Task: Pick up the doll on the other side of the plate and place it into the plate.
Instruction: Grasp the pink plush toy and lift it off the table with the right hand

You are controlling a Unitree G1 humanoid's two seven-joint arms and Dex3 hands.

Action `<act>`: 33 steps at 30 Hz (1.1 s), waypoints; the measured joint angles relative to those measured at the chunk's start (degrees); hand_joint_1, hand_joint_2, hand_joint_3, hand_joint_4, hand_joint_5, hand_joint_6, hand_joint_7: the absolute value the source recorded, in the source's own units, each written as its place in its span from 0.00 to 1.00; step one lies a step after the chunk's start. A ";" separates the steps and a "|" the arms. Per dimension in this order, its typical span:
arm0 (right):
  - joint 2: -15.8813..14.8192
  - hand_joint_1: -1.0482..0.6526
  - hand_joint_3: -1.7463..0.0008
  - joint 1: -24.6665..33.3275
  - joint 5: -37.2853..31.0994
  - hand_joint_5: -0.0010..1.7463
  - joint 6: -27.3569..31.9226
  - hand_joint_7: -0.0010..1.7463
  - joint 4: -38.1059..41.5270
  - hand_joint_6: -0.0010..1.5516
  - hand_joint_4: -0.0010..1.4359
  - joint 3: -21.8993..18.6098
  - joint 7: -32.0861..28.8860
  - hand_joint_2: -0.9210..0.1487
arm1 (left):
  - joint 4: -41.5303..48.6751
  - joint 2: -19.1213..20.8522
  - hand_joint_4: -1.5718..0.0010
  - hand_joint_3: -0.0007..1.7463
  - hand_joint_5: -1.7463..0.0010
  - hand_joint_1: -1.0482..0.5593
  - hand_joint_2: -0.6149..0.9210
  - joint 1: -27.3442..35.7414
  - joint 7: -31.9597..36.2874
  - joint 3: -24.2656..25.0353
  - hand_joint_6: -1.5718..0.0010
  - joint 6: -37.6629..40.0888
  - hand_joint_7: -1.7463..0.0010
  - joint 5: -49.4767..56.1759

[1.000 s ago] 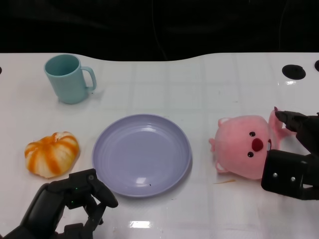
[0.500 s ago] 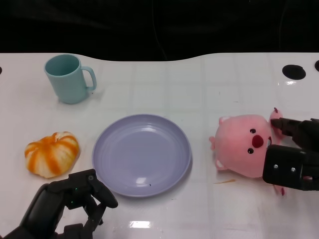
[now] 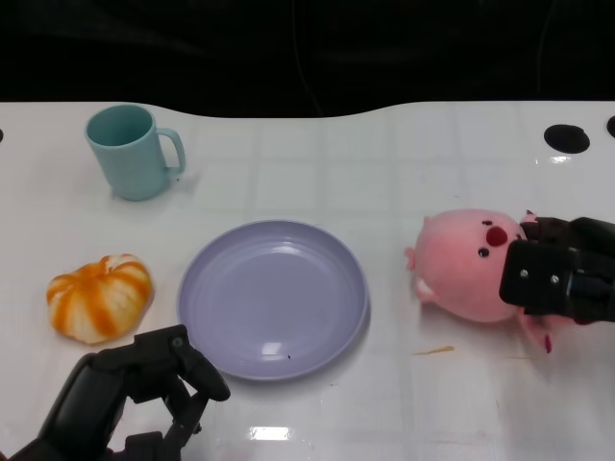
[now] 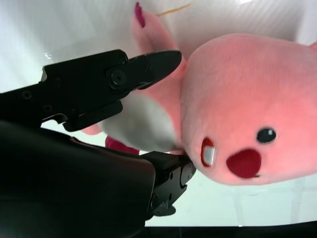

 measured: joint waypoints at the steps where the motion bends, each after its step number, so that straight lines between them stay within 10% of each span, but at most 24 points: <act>1: 0.56 0.21 0.94 -1.14 0.36 0.09 -0.39 0.00 2.50 0.12 0.07 0.13 -0.72 0.00 | -0.10 -0.02 0.52 0.59 0.12 0.56 0.77 0.08 0.00 -0.04 0.49 0.11 0.30 0.00; 22: 5.92 0.37 0.95 -16.88 2.37 0.16 -9.47 0.06 34.74 0.46 0.43 6.11 -11.22 0.00 | -2.38 -0.15 0.52 0.60 0.11 0.59 0.77 0.73 0.05 -0.24 0.49 1.54 0.30 0.25; 30: 7.40 0.53 0.87 -17.13 3.61 0.70 -12.37 0.13 39.43 0.77 0.57 5.90 -20.29 0.00 | -2.60 -0.15 0.52 0.61 0.11 0.58 0.76 0.86 0.05 -0.46 0.49 1.77 0.30 0.26; 33: 7.32 0.54 0.78 -17.71 4.79 0.88 -13.83 0.57 41.01 0.63 0.59 5.30 -20.37 0.02 | -2.63 -0.15 0.52 0.61 0.12 0.59 0.76 0.88 0.05 -0.48 0.49 1.77 0.30 0.26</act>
